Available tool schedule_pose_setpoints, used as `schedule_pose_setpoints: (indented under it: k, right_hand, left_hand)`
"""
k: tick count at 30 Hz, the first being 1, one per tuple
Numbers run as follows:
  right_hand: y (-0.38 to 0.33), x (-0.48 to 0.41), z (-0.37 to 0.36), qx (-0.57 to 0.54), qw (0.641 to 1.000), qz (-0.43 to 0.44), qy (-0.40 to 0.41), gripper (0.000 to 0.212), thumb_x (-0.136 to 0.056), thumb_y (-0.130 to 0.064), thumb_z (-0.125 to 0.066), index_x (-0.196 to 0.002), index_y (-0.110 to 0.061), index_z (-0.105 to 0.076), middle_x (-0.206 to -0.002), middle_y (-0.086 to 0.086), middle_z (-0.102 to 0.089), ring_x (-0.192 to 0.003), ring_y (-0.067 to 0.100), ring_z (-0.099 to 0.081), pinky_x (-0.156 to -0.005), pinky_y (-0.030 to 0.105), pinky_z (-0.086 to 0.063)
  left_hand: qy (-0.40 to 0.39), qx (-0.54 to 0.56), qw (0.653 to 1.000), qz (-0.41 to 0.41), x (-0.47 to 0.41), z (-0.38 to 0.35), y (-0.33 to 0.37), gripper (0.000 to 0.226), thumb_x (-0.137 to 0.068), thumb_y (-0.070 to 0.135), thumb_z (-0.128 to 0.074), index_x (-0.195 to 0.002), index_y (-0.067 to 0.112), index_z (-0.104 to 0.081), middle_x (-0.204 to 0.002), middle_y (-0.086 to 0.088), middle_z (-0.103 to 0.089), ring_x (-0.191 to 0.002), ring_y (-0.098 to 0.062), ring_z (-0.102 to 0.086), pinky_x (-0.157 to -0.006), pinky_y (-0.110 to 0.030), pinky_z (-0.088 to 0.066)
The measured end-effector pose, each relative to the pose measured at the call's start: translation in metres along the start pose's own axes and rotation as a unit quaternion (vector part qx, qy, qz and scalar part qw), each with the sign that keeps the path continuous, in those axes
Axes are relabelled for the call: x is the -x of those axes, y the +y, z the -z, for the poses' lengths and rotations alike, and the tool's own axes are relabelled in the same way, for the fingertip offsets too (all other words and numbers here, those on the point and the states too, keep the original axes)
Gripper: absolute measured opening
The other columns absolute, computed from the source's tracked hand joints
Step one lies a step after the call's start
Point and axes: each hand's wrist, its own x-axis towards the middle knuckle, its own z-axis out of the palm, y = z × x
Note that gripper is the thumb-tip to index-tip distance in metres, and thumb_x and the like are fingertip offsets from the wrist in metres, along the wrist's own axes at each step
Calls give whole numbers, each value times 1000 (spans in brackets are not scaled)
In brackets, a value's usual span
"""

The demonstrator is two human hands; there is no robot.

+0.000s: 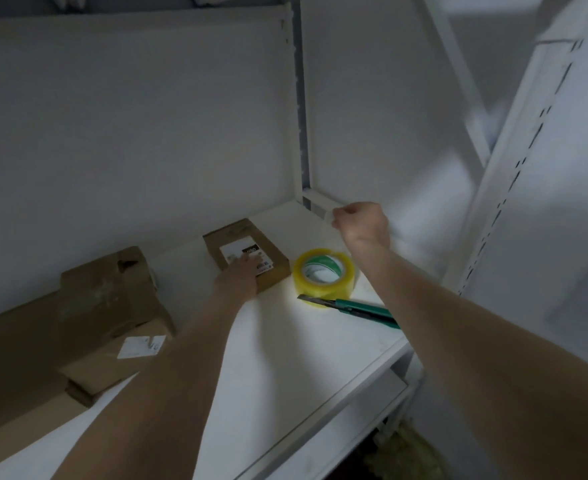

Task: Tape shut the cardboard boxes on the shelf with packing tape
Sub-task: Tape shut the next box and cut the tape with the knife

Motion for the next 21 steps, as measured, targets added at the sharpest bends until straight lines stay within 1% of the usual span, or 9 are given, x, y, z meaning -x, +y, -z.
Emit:
schedule_pose_setpoints:
  k: [2,3,6,9,12,15,17,19,21]
  right_hand:
    - [-4,3,-2,0,1000,7,-5,22,-88,-33,-59,-91,-20,-77,-94,4,-73,-91,29,-66,-79,33,-52]
    - [-7,4,-4,-1,1000,11,-10,22,-88,-33,-59,-92,-20,-76,-95,5,-73,-92,29,-66,-79,34,-53]
    - [-14,12,-12,-8,1000,20,-19,20,-88,-32,-58,-82,-21,-73,-96,3,-74,-93,27,-66,-82,35,-54]
    - [-22,24,-18,-16,999,26,-28,21,-88,-33,-59,-73,-23,-69,-94,1,-75,-91,24,-66,-79,31,-53]
    - [-29,38,-24,-24,998,29,-49,24,-88,-31,-59,-67,-22,-67,-86,0,-73,-86,23,-65,-73,28,-48]
    - [-31,51,-33,-39,995,23,-88,29,-87,-28,-63,-58,-23,-64,-84,-1,-74,-86,20,-65,-80,31,-53]
    - [-32,60,-36,-51,992,12,-119,28,-87,-26,-65,-59,-22,-64,-80,-1,-73,-83,16,-64,-83,29,-53]
    - [-33,68,-37,-52,988,6,-145,23,-88,-23,-65,-65,-19,-66,-75,-4,-70,-76,10,-61,-80,24,-48]
    - [-36,75,-35,-46,986,1,-160,22,-88,-19,-64,-66,-16,-65,-79,-3,-70,-73,7,-57,-76,21,-43]
  left_hand:
    - [-4,8,1000,-1,7,4,-9,63,-94,2,-44,-149,27,-27,-157,0,-23,-143,-25,-24,-109,-42,-35]
    - [-11,3,1000,-9,11,5,-13,62,-94,3,-45,-148,27,-29,-155,-2,-28,-141,-26,-30,-107,-40,-37]
    - [-38,-35,998,-40,29,9,-23,63,-91,10,-56,-146,30,-34,-148,-5,-40,-132,-25,-43,-104,-35,-40]
    - [-68,-73,993,-68,58,18,-25,62,-91,10,-55,-145,33,-35,-150,-1,-38,-134,-24,-40,-106,-32,-39]
    - [-99,-120,980,-123,101,32,-18,66,-87,10,-57,-146,33,-35,-151,4,-37,-133,-22,-40,-102,-33,-42]
    - [-105,-179,960,-189,143,38,-7,69,-84,22,-61,-147,32,-34,-145,2,-45,-124,-23,-48,-94,-34,-44]
    - [-106,-204,949,-218,167,39,1,70,-83,29,-64,-147,31,-35,-138,-1,-50,-119,-25,-51,-91,-35,-44]
    - [-97,-213,943,-238,187,40,6,68,-83,32,-65,-145,30,-37,-132,-2,-54,-116,-25,-53,-88,-35,-44]
    - [-74,-225,936,-260,204,36,8,62,-85,34,-65,-142,30,-41,-126,-2,-58,-113,-26,-54,-85,-34,-44]
